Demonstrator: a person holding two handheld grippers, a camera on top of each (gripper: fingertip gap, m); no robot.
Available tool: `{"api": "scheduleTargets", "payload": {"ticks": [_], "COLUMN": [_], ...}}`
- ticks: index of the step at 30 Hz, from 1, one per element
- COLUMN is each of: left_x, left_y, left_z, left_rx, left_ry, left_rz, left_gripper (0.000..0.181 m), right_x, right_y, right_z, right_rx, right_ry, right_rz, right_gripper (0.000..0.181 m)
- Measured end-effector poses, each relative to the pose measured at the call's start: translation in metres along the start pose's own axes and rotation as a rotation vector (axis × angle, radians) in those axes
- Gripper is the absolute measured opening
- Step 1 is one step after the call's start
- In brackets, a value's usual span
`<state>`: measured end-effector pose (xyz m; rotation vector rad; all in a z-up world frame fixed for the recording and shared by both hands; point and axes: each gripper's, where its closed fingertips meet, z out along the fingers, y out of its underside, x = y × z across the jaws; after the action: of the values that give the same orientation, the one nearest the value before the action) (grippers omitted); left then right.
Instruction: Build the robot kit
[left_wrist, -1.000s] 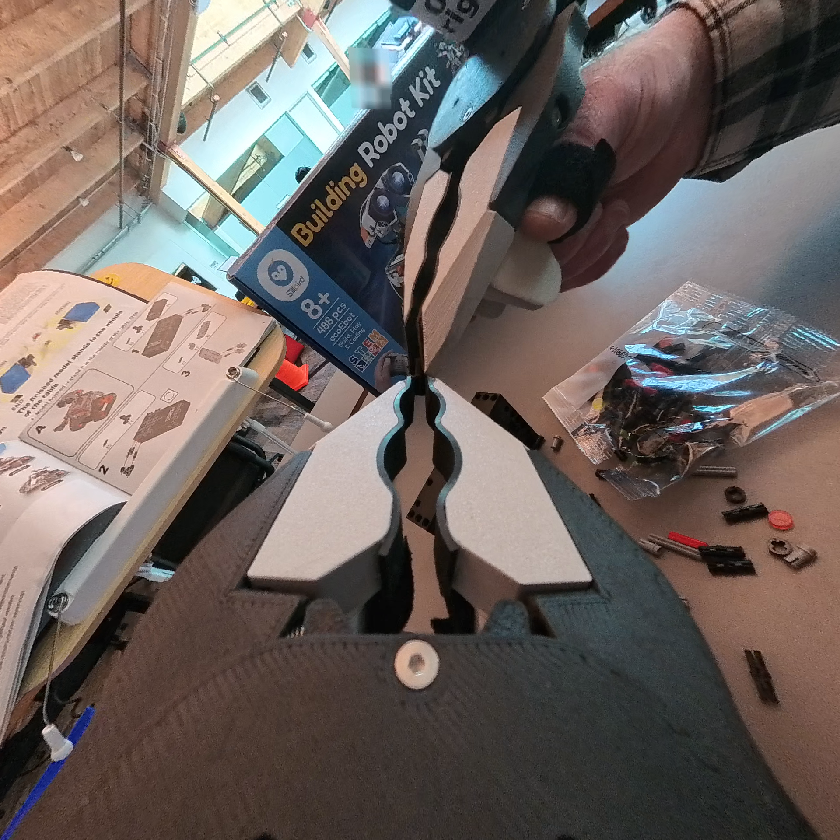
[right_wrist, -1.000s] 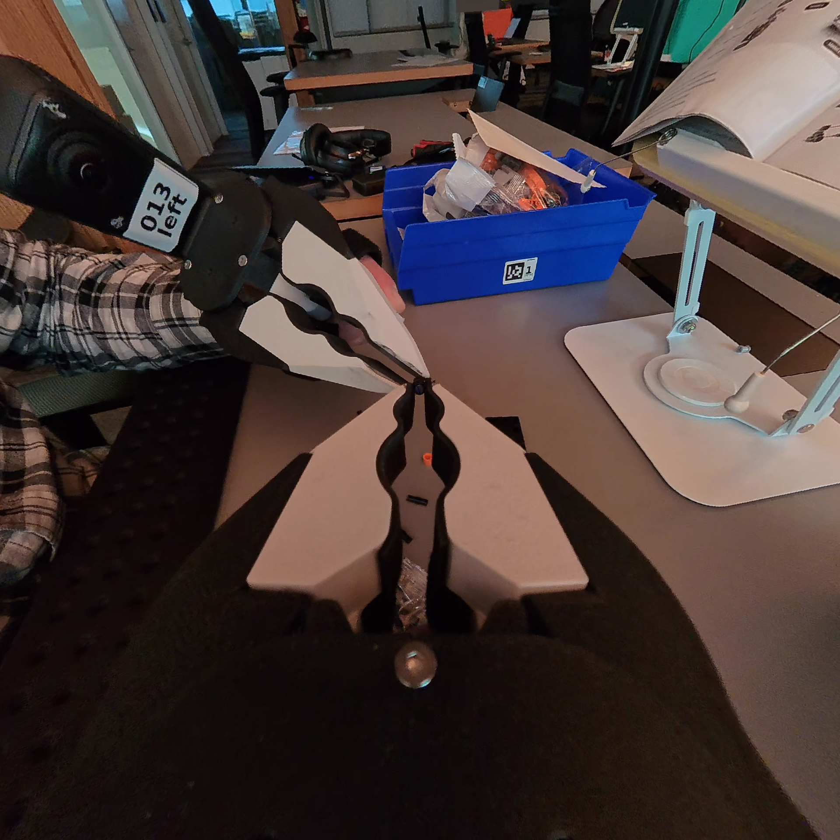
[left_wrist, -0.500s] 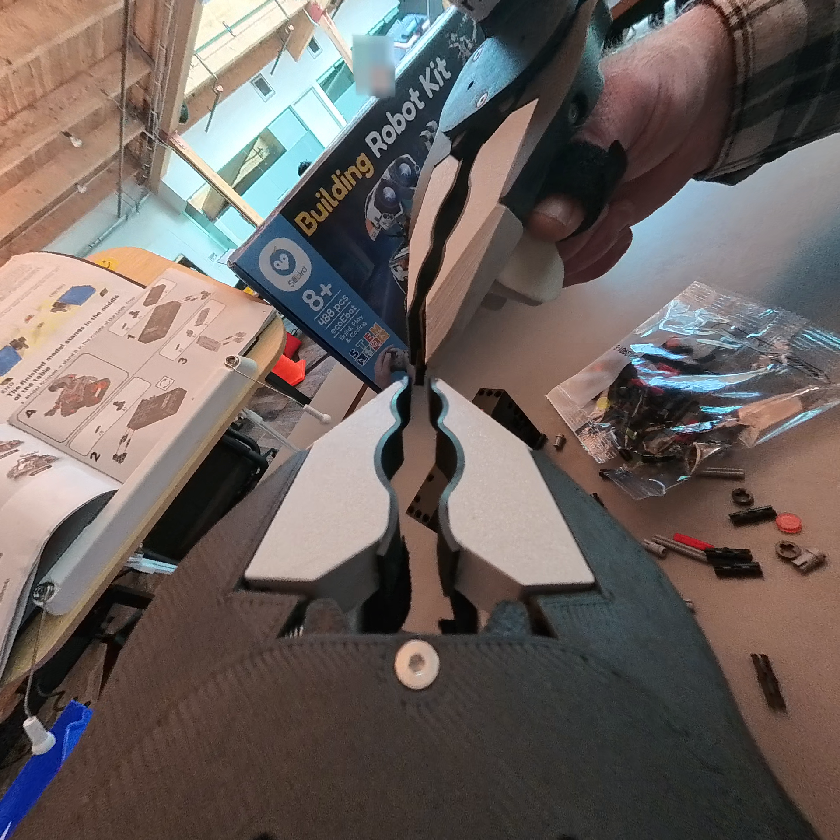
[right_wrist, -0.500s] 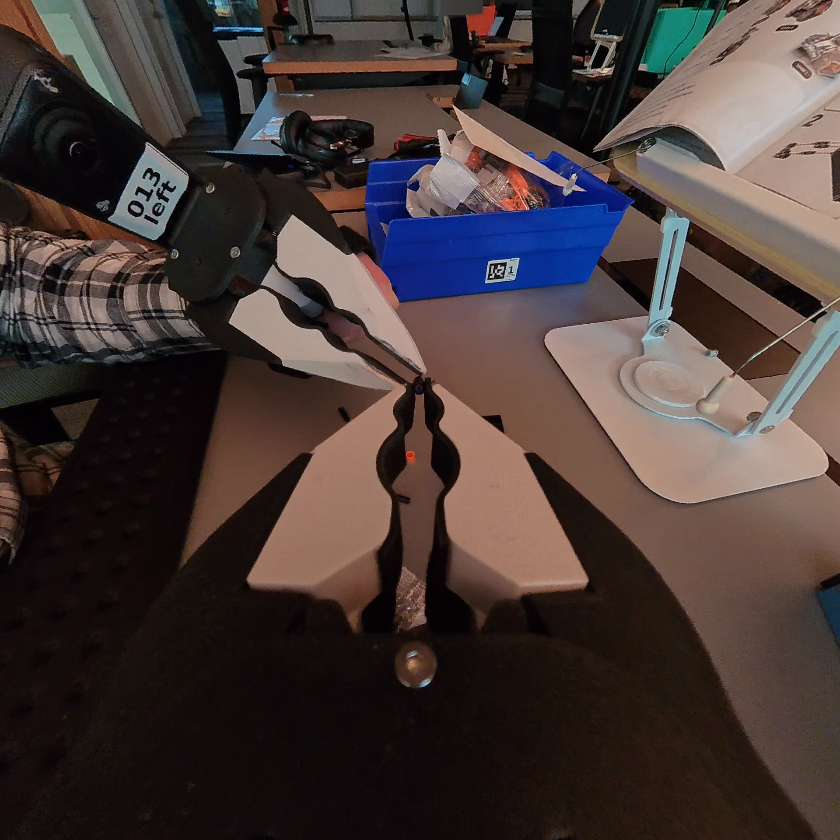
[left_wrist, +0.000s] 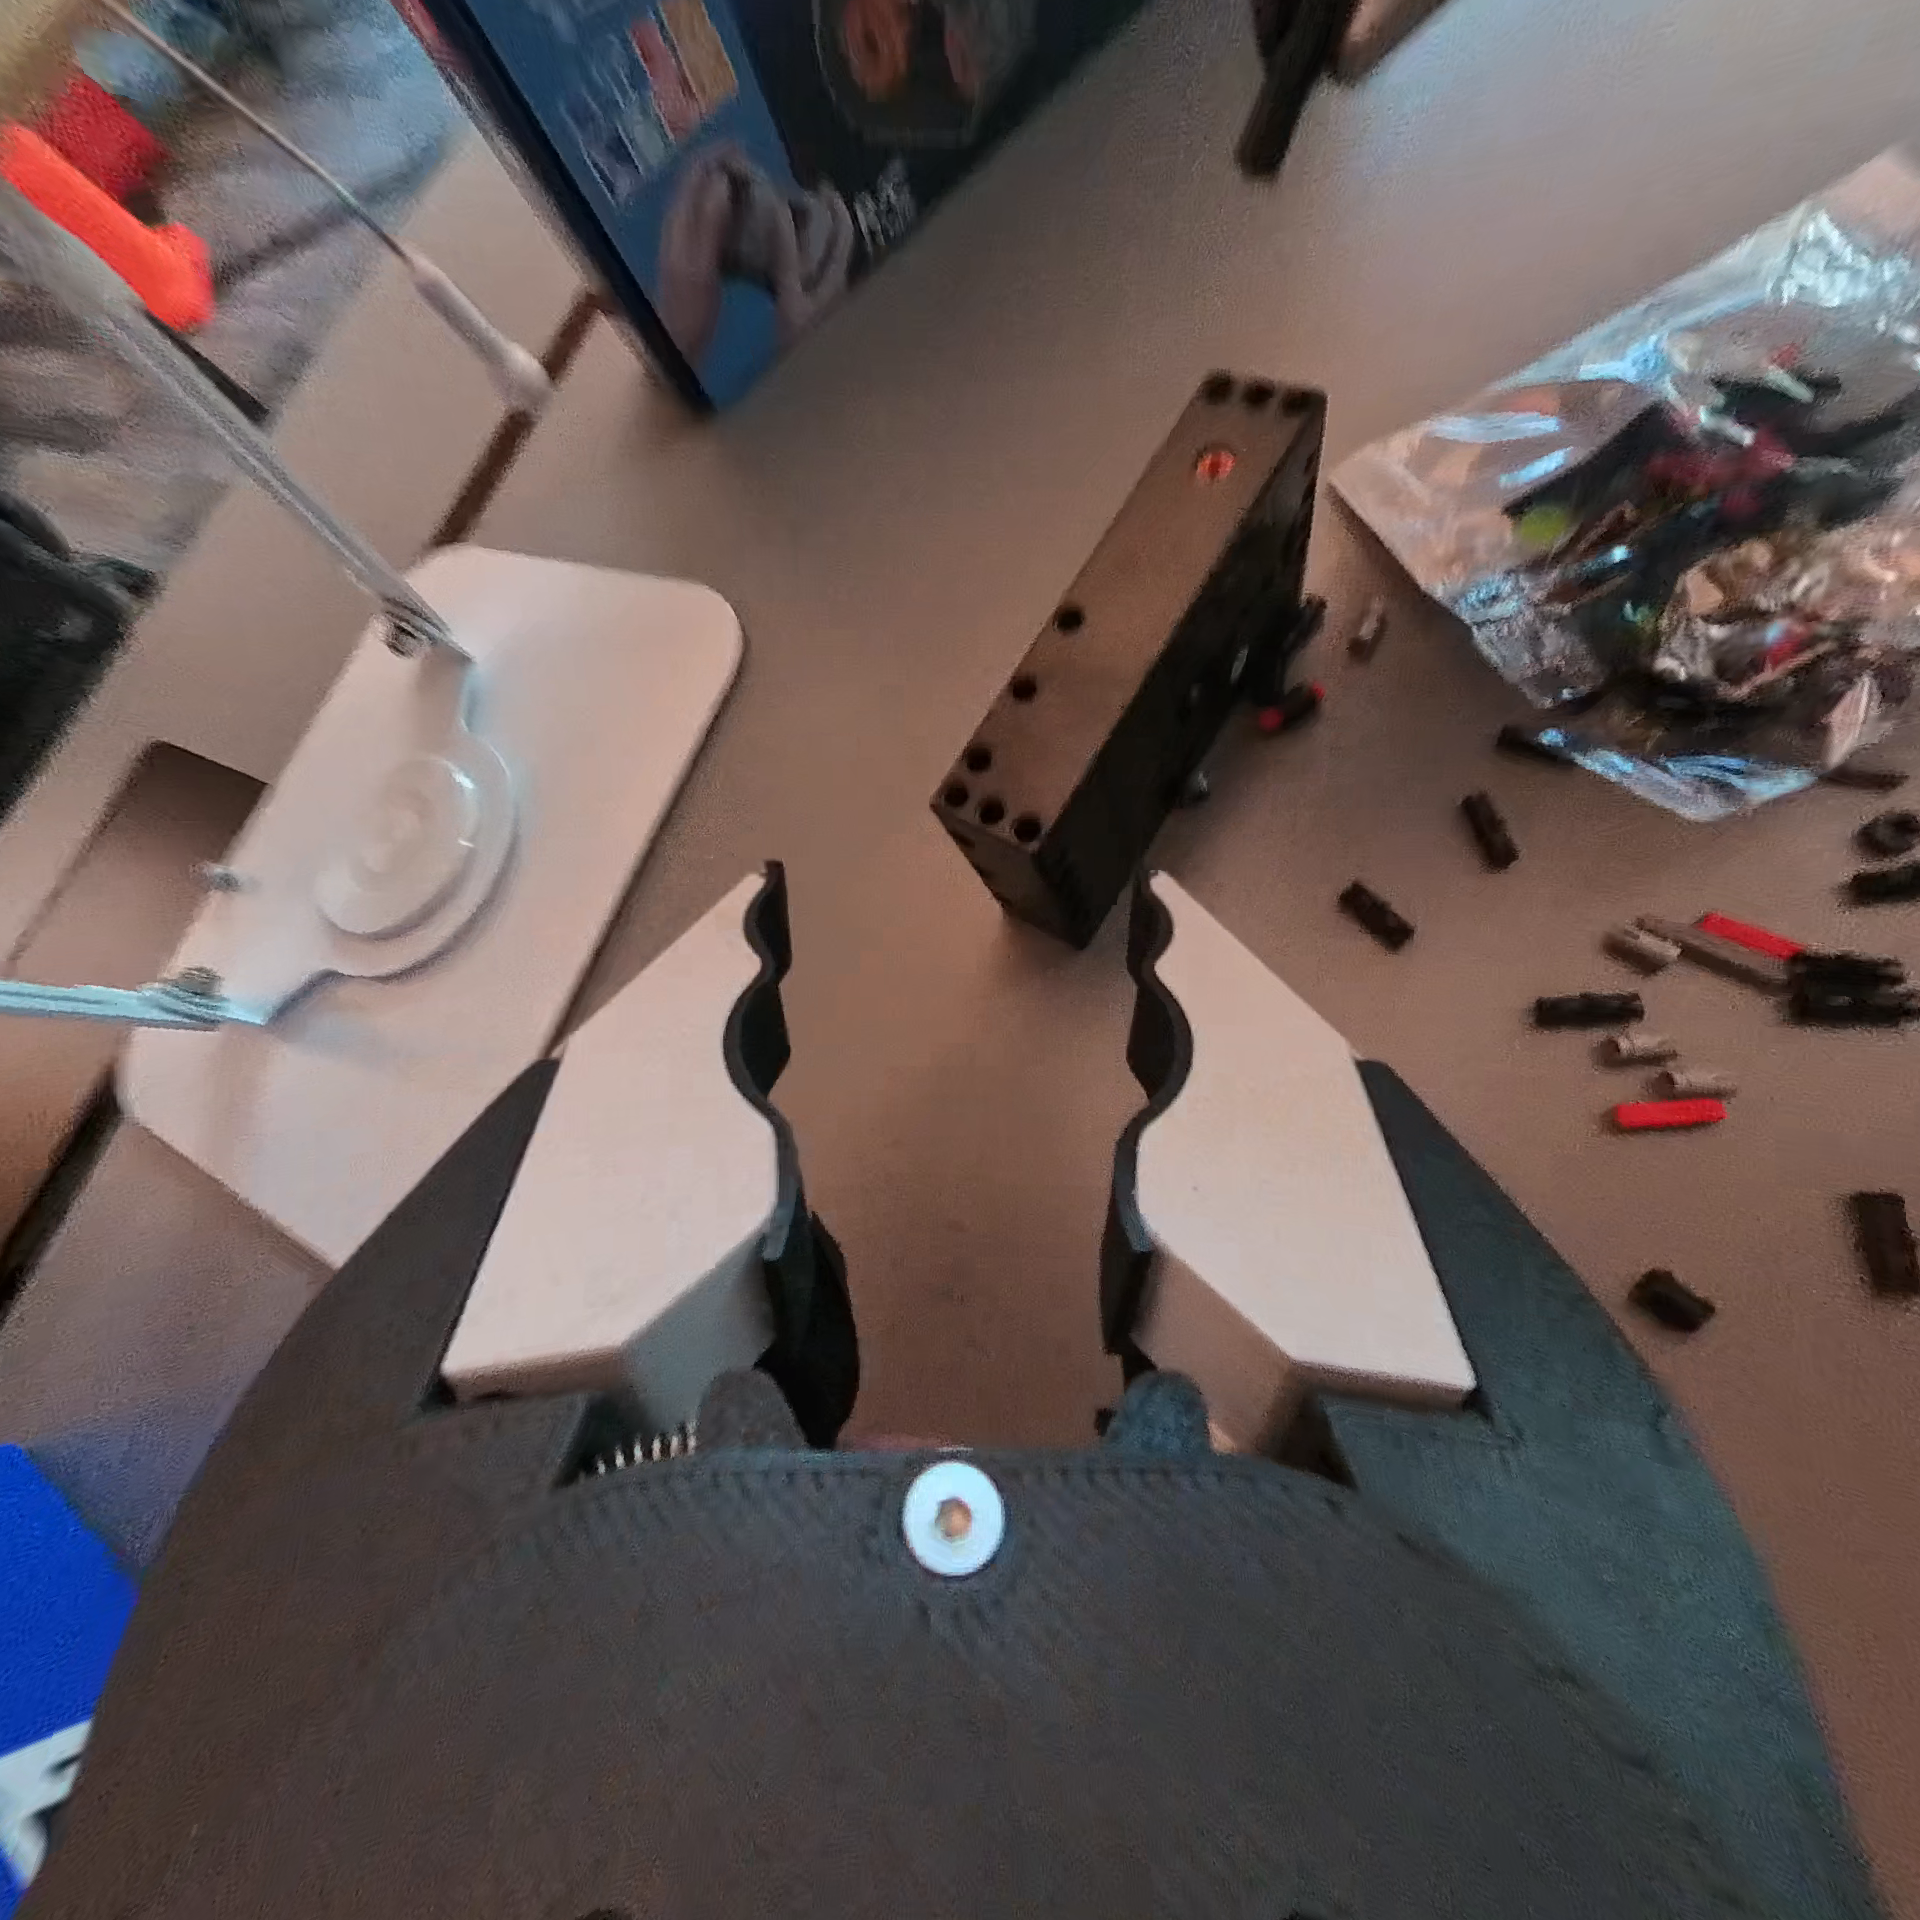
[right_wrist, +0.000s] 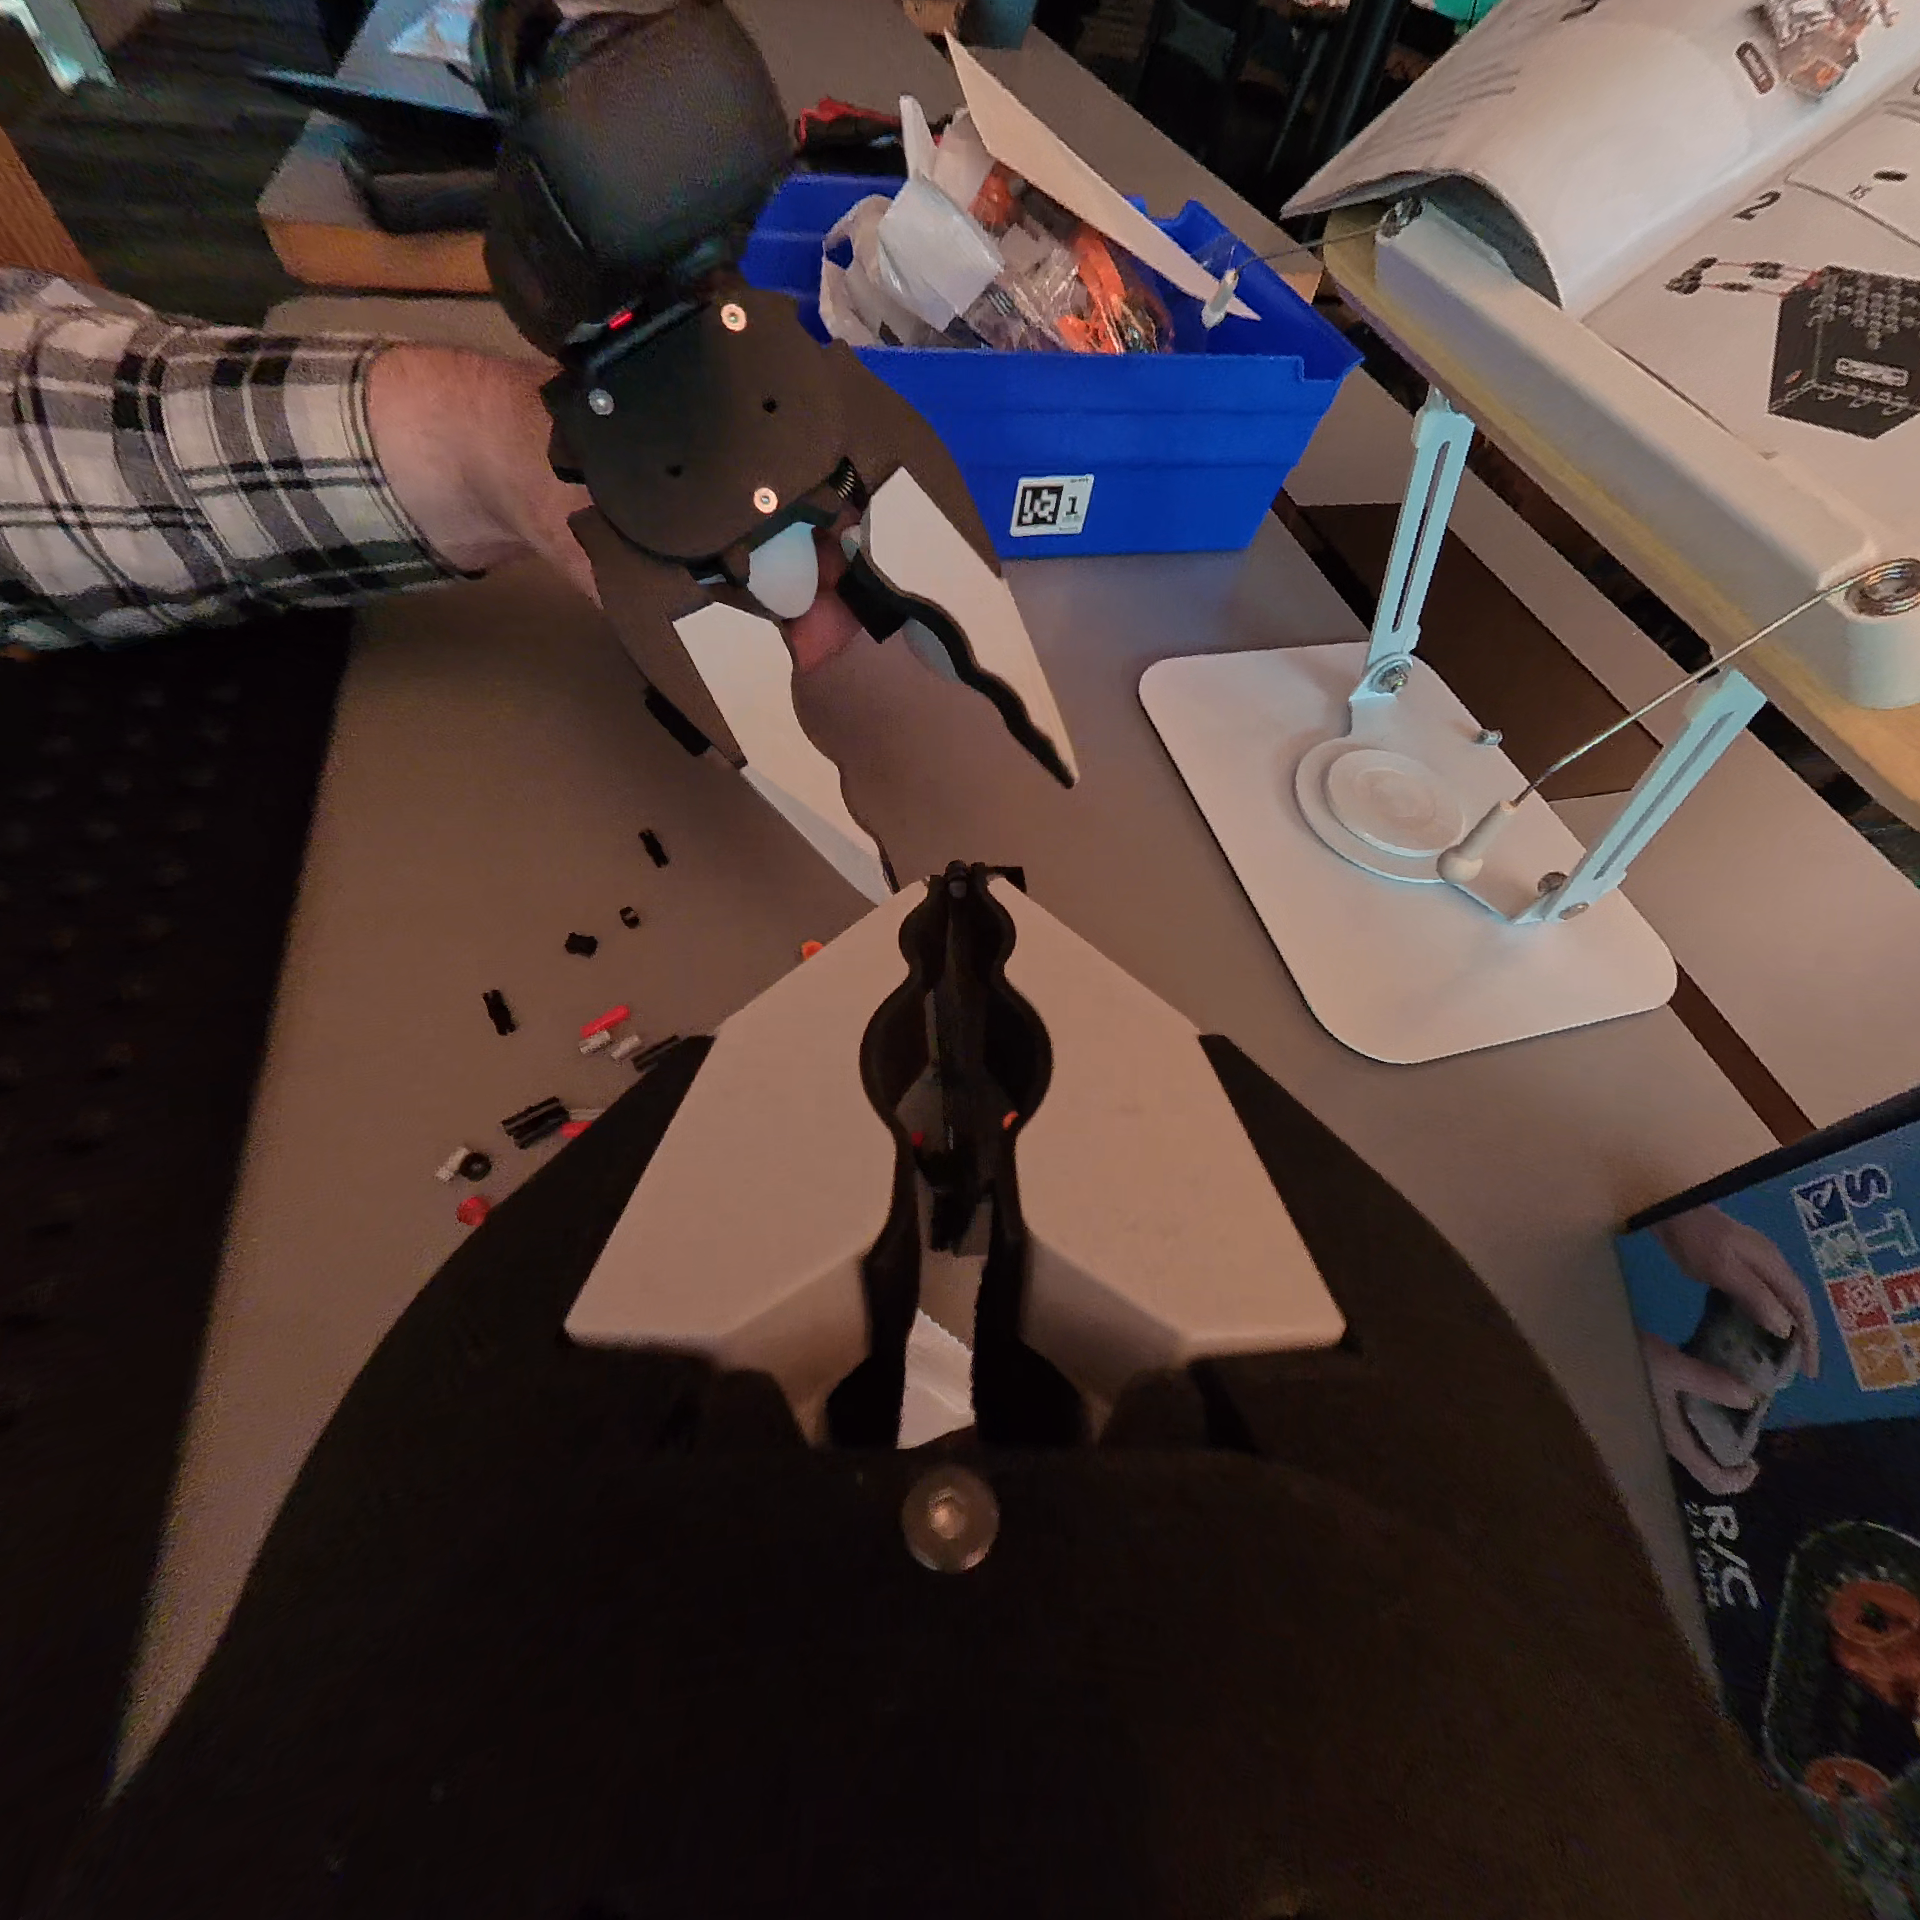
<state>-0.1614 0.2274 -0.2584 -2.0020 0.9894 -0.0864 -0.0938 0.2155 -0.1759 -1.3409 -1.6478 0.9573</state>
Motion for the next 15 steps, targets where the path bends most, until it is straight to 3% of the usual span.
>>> {"api": "scheduleTargets", "payload": {"ticks": [5,10,15], "left_x": [0.013,0.016,0.019], "left_y": [0.012,0.004,0.001], "left_z": [0.020,0.025,0.027], "left_rx": [-0.043,0.023,0.036], "left_ry": [0.078,0.096,0.092], "left_rz": [-0.016,-0.046,-0.051], "left_gripper": [0.053,0.034,0.031], "right_x": [0.002,0.004,0.006], "right_y": [0.011,0.025,0.031], "right_z": [0.010,0.021,0.028], "right_rx": [-0.065,-0.141,-0.188], "right_ry": [-0.009,-0.010,-0.010], "right_rz": [-0.024,-0.061,-0.093], "right_gripper": [0.001,0.001,0.001]}}
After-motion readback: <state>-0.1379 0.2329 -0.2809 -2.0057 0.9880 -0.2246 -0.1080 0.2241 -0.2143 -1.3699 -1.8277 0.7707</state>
